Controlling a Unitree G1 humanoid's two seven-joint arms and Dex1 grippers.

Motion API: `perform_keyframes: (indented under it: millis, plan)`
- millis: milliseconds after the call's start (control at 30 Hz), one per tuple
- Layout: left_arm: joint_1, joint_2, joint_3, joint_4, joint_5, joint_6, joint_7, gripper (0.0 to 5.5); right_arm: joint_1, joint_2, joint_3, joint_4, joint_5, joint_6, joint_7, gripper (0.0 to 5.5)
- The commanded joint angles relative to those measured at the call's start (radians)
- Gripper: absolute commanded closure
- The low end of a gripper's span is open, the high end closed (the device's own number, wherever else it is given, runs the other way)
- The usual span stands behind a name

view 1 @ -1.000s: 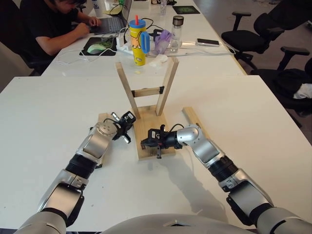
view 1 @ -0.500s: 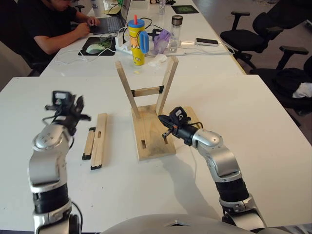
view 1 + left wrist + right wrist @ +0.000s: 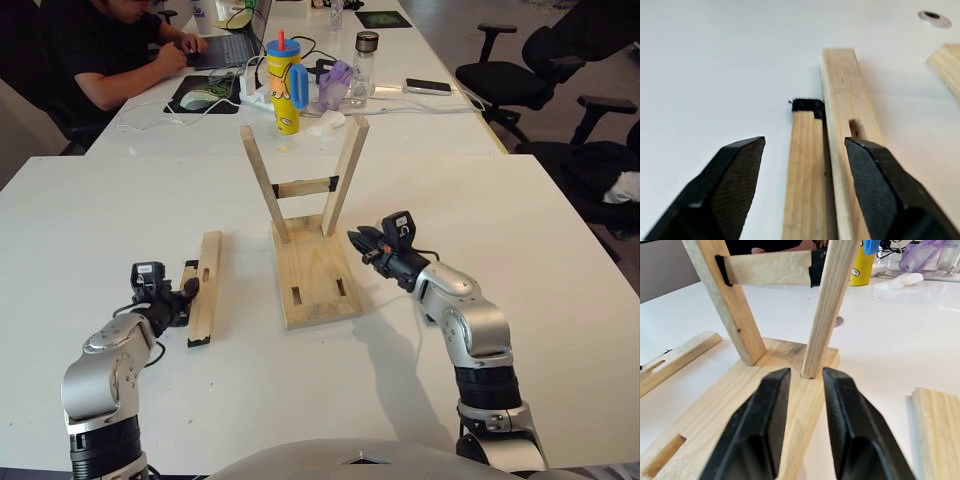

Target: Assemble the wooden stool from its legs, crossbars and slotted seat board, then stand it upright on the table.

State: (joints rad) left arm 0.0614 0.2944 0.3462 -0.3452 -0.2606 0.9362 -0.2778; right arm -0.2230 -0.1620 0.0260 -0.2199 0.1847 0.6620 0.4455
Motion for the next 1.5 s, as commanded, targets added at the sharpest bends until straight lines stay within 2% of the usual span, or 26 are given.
perform_keyframes:
  millis: [33,167,267,400,633,1133,1367,1500]
  plan:
    - [0.007,0.047,-0.003,0.04,-0.006,0.024,-0.011,2.58,0.0,0.007,-0.013,-0.023,0.036,0.023,-0.019,4.32]
    - [-0.035,-0.005,0.075,0.014,-0.095,0.021,0.0,2.58,0.022,-0.001,0.003,-0.02,0.045,0.021,-0.02,4.32]
    - [-0.055,0.0,0.102,0.012,-0.126,0.015,0.008,2.58,0.042,-0.005,0.018,-0.019,0.035,0.014,-0.025,4.32]
    - [-0.017,0.041,0.059,0.027,-0.101,0.02,0.007,2.58,0.048,-0.005,0.032,-0.021,0.034,0.012,-0.033,4.32]
    - [0.02,0.039,0.054,0.045,-0.088,0.006,0.03,2.58,0.051,-0.013,0.045,-0.019,0.036,0.013,-0.031,4.32]
    - [0.073,0.072,-0.047,0.077,-0.072,0.035,0.018,2.58,0.035,-0.021,0.063,-0.014,0.038,0.022,-0.035,4.32]
    - [0.067,0.062,-0.041,0.105,-0.096,0.065,0.013,3.5,0.024,-0.022,0.073,-0.009,0.021,0.001,-0.047,4.32]
    - [0.071,0.082,-0.074,0.139,-0.079,0.016,-0.012,4.04,0.014,-0.019,0.062,-0.022,0.019,-0.015,-0.064,4.32]
